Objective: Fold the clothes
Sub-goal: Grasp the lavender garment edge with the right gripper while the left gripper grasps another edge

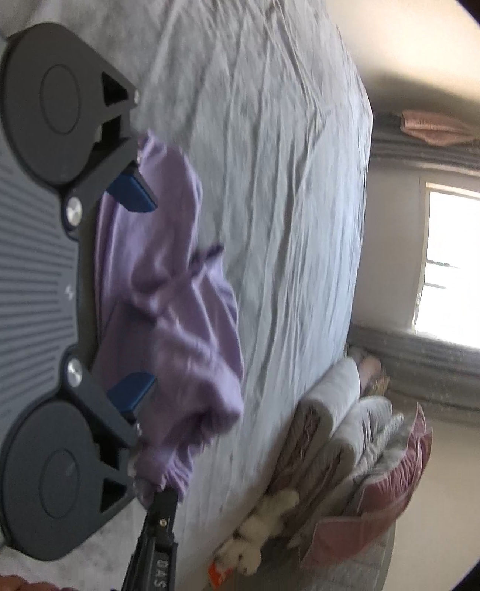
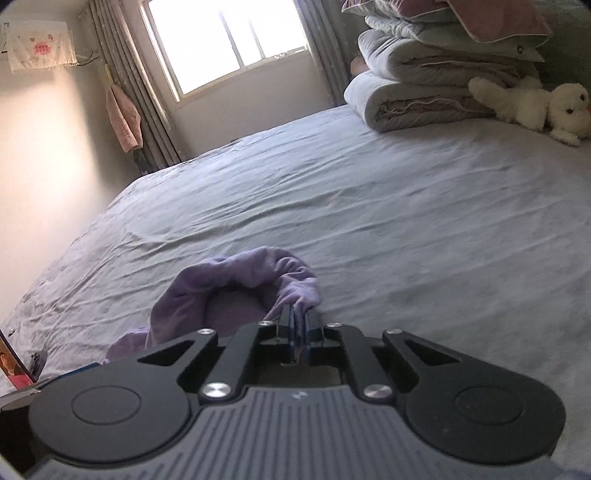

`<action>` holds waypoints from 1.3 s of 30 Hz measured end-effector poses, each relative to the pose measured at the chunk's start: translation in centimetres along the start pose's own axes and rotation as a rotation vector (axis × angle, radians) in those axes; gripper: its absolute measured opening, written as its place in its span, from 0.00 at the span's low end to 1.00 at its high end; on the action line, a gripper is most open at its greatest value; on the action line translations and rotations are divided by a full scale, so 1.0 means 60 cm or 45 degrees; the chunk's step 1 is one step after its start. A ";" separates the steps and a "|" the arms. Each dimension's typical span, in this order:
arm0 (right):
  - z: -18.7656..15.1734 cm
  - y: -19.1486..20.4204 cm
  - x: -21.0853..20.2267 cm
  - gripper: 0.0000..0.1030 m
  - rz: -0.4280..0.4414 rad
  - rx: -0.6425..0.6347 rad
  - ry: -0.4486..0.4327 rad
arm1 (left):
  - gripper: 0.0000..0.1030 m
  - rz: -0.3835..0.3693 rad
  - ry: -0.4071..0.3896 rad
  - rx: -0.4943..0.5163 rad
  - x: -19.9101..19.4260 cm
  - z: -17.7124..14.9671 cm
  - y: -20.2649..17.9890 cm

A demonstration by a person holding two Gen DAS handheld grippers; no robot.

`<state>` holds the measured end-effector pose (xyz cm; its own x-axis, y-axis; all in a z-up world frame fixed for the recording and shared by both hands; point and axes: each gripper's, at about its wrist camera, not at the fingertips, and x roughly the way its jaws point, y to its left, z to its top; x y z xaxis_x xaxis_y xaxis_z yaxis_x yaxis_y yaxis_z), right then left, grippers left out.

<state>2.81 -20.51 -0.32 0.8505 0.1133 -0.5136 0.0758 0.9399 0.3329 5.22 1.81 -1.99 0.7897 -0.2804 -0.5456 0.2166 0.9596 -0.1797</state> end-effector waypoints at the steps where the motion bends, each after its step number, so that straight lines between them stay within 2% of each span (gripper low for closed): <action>1: 0.001 -0.004 -0.004 0.05 0.000 0.002 -0.003 | 0.86 -0.011 -0.007 0.002 0.002 0.000 -0.005; 4: 0.004 -0.015 -0.018 0.05 -0.006 -0.014 -0.024 | 0.78 -0.038 -0.033 0.008 0.007 -0.001 -0.018; 10: 0.007 -0.043 -0.029 0.05 -0.021 -0.019 -0.019 | 0.50 -0.067 -0.067 -0.018 0.023 -0.003 -0.030; 13: 0.008 -0.055 -0.029 0.05 -0.028 -0.007 -0.009 | 0.26 -0.082 -0.080 -0.059 0.029 -0.002 -0.029; 14: 0.009 -0.056 -0.031 0.05 -0.029 -0.010 -0.017 | 0.13 -0.081 -0.087 -0.076 0.027 -0.002 -0.027; 18: 0.016 -0.057 -0.037 0.05 -0.040 -0.021 -0.057 | 0.08 -0.041 -0.163 -0.112 0.012 0.004 -0.021; 30: 0.029 -0.047 -0.037 0.05 -0.038 0.024 -0.113 | 0.08 0.082 -0.364 -0.081 -0.062 0.020 0.006; 39: 0.023 0.020 -0.024 0.05 0.009 -0.055 -0.128 | 0.08 0.210 -0.349 -0.130 -0.079 0.019 0.061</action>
<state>2.40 -20.02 1.90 0.8989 0.0895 -0.4288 0.0487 0.9524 0.3010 2.94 6.67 0.86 0.9372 -0.0917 -0.3365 0.0256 0.9803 -0.1960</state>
